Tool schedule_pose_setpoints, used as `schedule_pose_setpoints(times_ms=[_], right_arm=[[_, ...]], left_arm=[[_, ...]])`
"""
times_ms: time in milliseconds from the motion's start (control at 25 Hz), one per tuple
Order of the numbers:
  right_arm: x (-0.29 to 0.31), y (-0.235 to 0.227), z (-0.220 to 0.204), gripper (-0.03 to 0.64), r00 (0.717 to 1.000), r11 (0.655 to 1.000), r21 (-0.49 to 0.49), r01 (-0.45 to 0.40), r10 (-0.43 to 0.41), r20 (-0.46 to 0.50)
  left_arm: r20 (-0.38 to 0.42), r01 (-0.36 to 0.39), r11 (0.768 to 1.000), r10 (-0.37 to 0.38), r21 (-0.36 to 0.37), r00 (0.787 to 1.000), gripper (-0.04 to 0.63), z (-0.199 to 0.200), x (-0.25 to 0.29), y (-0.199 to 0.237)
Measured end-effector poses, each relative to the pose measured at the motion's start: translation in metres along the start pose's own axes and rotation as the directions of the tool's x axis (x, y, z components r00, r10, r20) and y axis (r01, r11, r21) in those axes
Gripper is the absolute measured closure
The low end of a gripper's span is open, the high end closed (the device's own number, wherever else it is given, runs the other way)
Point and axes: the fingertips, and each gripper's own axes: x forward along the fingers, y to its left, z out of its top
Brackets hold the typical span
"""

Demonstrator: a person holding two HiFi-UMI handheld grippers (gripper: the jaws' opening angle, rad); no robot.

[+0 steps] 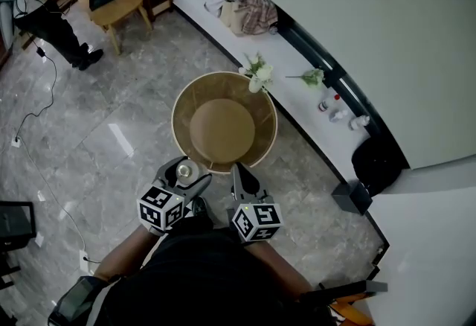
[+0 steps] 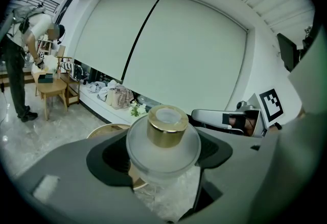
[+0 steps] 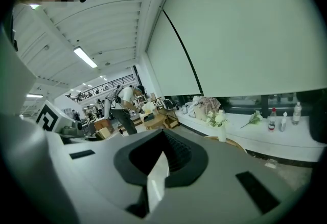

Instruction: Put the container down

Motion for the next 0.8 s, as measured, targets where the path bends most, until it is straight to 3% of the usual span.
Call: schedule_pose_setpoints(times_ms=[480, 800], right_arm=[[0.03, -0.015, -0.007, 0.615, 0.999, 0.999, 0.036, -0.01, 0.012, -0.038], [0.082, -0.035, 0.024, 0.615, 0.995, 0.994, 0.037, -0.099, 0.1, -0.019]], left_arm=[[-0.027, 0.013, 1.0, -0.014, -0.016, 1.0, 0.241, 0.003, 0.027, 0.017], [-0.01, -0.057, 0.998, 0.057, -0.003, 0.998, 0.241, 0.032, 0.06, 0.039]])
